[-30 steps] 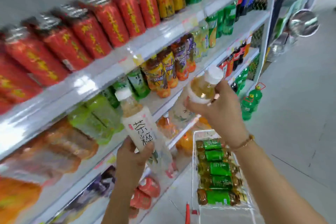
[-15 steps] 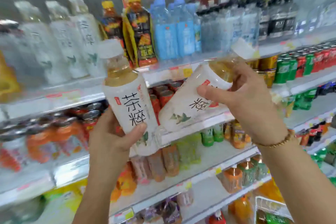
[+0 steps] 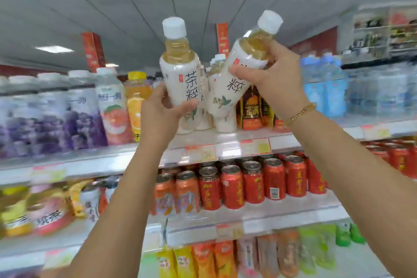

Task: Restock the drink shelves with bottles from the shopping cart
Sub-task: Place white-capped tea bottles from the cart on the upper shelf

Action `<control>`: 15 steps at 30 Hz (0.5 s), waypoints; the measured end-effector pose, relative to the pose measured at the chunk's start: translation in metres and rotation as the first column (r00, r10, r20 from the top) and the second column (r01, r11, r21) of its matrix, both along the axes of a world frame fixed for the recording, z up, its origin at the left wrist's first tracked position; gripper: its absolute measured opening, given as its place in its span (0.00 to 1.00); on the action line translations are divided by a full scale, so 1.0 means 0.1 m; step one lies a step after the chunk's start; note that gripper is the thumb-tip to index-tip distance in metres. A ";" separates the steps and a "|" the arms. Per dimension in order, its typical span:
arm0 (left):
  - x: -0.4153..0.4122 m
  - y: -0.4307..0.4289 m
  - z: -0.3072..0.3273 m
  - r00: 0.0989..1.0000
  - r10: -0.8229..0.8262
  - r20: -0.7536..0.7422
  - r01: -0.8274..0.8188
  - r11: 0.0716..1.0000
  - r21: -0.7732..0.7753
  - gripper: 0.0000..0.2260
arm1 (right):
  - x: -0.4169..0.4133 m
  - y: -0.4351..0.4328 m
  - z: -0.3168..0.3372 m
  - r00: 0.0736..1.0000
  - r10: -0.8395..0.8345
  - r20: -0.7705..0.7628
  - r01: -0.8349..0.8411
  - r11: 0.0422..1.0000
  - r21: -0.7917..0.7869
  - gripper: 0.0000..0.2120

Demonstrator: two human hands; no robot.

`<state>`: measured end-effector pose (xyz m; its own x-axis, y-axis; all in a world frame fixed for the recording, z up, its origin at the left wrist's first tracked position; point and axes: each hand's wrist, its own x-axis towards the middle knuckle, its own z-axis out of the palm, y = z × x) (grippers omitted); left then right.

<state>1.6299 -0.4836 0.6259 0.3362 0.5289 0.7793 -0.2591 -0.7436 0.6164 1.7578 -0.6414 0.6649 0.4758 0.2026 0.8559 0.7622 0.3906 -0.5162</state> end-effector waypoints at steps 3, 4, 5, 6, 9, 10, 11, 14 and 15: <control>0.06 0.20 0.04 0.997 0.013 -0.075 -0.015 1.000 -0.023 0.20 | -0.02 0.37 0.15 0.995 -0.078 0.060 0.085 0.990 -0.110 0.21; 0.07 0.25 0.04 0.996 0.010 -0.094 -0.014 0.999 -0.034 0.20 | -0.02 0.46 0.17 0.993 -0.089 0.072 0.098 0.985 -0.139 0.21; 0.08 0.31 0.04 0.993 0.007 -0.117 -0.013 0.999 -0.051 0.19 | -0.01 0.55 0.18 0.993 -0.081 0.089 0.095 0.982 -0.165 0.21; 0.09 0.35 0.03 0.991 -0.006 -0.135 -0.004 0.997 -0.072 0.18 | 0.00 0.62 0.18 0.992 -0.070 0.105 0.090 0.977 -0.193 0.22; 0.14 0.50 0.02 0.986 -0.060 -0.156 0.037 0.988 -0.147 0.18 | 0.08 0.81 0.12 0.993 -0.054 0.104 0.082 0.956 -0.283 0.25; 0.15 0.53 0.01 0.983 -0.064 -0.172 0.037 0.987 -0.157 0.18 | 0.10 0.86 0.09 0.995 -0.048 0.085 0.072 0.948 -0.309 0.25; 0.17 0.56 0.00 0.979 -0.061 -0.196 0.030 0.987 -0.156 0.17 | 0.14 0.91 0.07 0.998 -0.043 0.055 0.059 0.941 -0.332 0.25; 0.23 0.62 -0.04 0.970 -0.043 -0.238 0.014 0.993 -0.119 0.14 | 0.20 1.02 0.03 0.999 -0.044 -0.004 0.039 0.932 -0.360 0.26; 0.25 0.63 -0.06 0.968 -0.036 -0.250 0.010 0.995 -0.103 0.14 | 0.23 1.04 0.03 0.998 -0.065 -0.002 0.059 0.928 -0.368 0.26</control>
<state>1.6545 -0.4210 0.6202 0.5271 0.5898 0.6118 -0.1027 -0.6704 0.7349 1.7805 -0.5378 0.6681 0.5087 0.4716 0.7203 0.7706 0.1236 -0.6252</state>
